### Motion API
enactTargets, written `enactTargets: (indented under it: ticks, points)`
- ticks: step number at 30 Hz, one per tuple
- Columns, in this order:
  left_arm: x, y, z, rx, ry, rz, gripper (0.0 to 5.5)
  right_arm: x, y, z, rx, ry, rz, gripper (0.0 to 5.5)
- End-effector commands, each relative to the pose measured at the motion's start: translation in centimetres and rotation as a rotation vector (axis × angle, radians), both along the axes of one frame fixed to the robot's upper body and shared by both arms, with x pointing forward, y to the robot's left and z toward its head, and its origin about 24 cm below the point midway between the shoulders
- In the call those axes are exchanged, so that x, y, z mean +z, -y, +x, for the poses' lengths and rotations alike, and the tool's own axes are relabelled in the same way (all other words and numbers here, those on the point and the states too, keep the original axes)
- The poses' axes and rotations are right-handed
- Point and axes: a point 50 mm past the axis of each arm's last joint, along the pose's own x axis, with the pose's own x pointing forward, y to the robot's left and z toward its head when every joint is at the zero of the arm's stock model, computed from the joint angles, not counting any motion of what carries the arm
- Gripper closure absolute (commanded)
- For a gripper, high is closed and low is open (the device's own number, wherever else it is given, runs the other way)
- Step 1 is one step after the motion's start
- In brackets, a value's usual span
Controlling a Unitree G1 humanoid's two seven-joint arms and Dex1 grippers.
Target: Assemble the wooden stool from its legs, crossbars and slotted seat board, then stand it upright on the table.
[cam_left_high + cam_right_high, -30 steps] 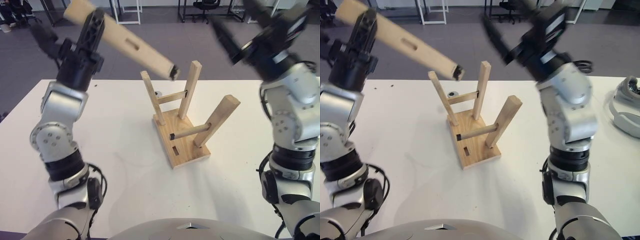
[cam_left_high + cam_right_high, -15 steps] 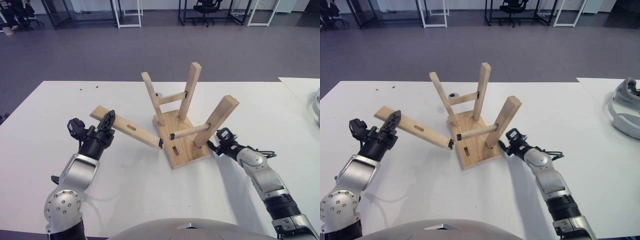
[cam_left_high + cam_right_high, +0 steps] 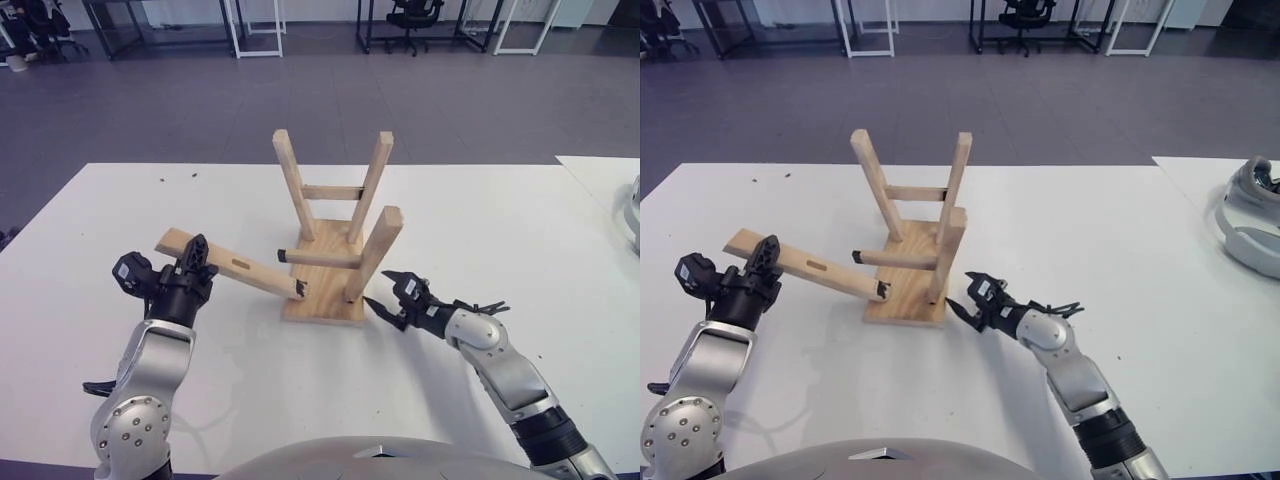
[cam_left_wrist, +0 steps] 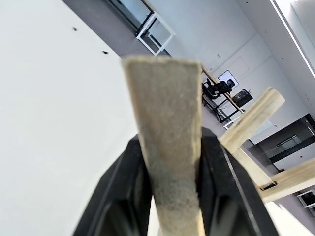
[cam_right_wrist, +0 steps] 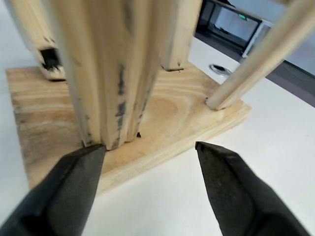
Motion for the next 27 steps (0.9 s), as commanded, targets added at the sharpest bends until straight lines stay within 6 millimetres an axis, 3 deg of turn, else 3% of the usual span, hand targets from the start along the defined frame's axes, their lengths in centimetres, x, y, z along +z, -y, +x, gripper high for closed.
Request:
enactTargets:
  ticks: [1, 5, 11, 24, 27]
  points:
    - [0.1, 0.8, 0.8, -0.086, -0.038, 0.199, 4.48, 0.2, 0.8, 0.1, -0.007, 0.017, -0.020, 2.09]
    - [0.7, 2.4, 1.7, -0.197, -0.037, 0.318, 4.48, 0.5, 1.4, 0.4, -0.019, 0.034, -0.031, 2.09]
    - [-1.1, 5.7, 0.4, -0.306, -0.114, 0.438, 4.48, 1.3, 1.9, 0.8, -0.063, 0.050, 0.006, 2.09]
    - [-2.6, 7.7, 1.7, -0.377, -0.143, 0.619, 4.48, 2.0, 1.4, 0.3, -0.057, 0.059, 0.026, 2.09]
    - [-3.2, 8.7, 0.9, -0.517, -0.136, 0.724, 4.47, 1.8, 1.2, 0.3, -0.062, 0.056, 0.025, 2.09]
